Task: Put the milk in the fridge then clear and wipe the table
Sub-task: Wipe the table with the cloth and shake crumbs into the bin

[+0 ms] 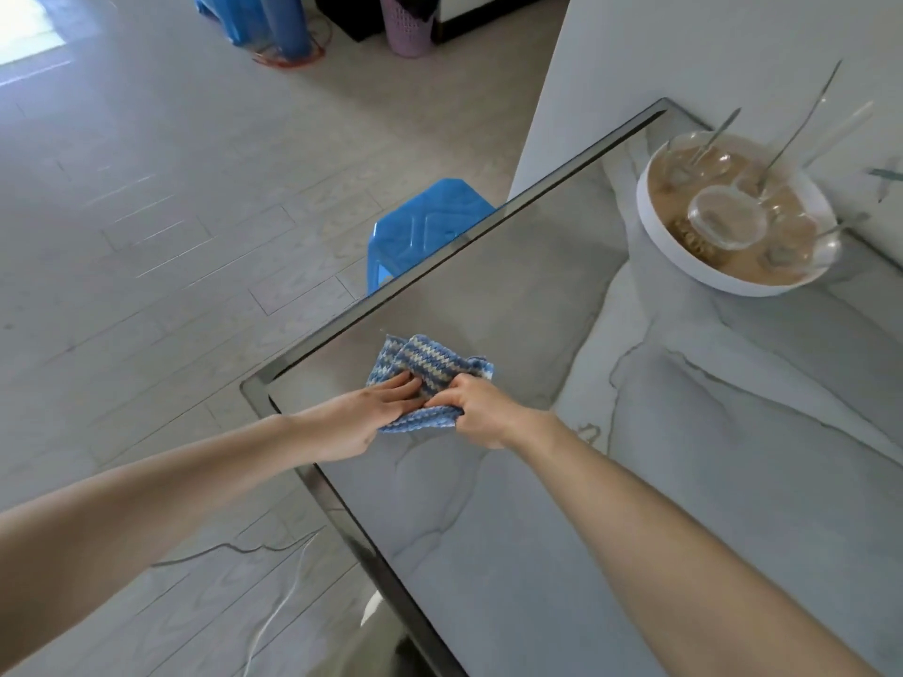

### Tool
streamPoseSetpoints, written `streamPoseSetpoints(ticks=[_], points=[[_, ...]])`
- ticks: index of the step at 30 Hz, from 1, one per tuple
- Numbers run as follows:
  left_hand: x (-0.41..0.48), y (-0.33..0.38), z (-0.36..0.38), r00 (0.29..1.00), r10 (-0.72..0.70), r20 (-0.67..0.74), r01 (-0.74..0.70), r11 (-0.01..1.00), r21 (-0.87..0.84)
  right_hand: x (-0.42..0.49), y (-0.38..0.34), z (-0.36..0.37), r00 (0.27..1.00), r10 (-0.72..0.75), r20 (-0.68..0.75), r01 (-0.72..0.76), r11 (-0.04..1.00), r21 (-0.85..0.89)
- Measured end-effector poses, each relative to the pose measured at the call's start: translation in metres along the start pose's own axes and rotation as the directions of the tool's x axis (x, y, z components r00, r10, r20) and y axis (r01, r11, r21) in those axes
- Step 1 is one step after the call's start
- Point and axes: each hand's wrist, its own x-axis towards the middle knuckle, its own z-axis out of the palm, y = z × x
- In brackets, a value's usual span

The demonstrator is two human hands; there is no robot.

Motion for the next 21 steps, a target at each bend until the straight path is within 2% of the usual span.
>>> streamPoseSetpoints(ticks=[6,14,21], points=[[-0.005,0.09,0.057,0.999,0.032,0.022,-0.032,0.999,-0.028,-0.087,0.041,0.029,0.996,0.076,0.041,-0.077,0.997,0.006],[0.021,0.216,0.127,0.977,0.17,0.13,-0.17,0.985,-0.008,-0.217,0.111,0.07,0.969,0.248,0.0,-0.248,0.969,0.003],[0.033,0.28,0.15,0.953,0.227,0.2,-0.238,0.971,0.034,-0.28,0.142,0.097,0.947,0.317,-0.061,-0.314,0.948,0.045]])
